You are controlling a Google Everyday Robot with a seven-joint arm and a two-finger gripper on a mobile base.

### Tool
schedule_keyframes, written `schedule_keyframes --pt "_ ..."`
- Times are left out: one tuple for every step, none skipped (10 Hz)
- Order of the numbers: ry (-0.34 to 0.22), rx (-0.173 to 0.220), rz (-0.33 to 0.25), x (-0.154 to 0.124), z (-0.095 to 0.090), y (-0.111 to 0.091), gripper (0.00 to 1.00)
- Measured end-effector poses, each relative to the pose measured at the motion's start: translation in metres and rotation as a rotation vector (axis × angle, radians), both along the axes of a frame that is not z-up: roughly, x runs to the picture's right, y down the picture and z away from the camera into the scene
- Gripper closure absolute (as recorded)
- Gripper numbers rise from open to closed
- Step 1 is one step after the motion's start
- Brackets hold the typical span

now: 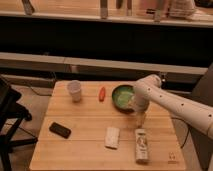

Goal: Drag the ceramic bowl in a circle

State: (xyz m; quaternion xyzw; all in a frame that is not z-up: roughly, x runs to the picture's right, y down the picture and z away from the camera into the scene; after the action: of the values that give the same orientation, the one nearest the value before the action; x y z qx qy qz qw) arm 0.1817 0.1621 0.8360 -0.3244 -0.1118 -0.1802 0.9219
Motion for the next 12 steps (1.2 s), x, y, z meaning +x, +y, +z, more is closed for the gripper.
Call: schedule_keyframes --pt "0.000 -0.002 -0.001 -0.0005 -0.0001 0.0008 0.20" --pt "0.000 -0.003 -0.002 -0.0007 -0.0001 0.0012 0.20" --pt "-0.001 -0.004 -0.003 -0.0012 0.0000 0.0017 0.20" --pt "-0.001 -0.007 -0.006 -0.0017 0.0001 0.0030 0.22" --pt "0.000 -0.010 -0.009 -0.0023 -0.0007 0.0041 0.28" --pt "0.000 -0.012 -0.011 -0.0041 -0.0013 0.0046 0.38" --pt "-0.001 -0.012 -0.015 -0.0060 -0.0015 0.0044 0.49" --pt "-0.001 -0.014 -0.017 -0.0063 -0.0015 0.0053 0.57" --pt "0.000 -0.015 -0.019 -0.0069 -0.0014 0.0061 0.67" --pt "-0.001 -0.017 -0.021 -0.0083 -0.0007 0.0075 0.77" --pt "-0.001 -0.018 -0.023 -0.0089 -0.0006 0.0078 0.88" --pt "0.000 -0.018 -0.024 -0.0084 -0.0016 0.0079 0.96"
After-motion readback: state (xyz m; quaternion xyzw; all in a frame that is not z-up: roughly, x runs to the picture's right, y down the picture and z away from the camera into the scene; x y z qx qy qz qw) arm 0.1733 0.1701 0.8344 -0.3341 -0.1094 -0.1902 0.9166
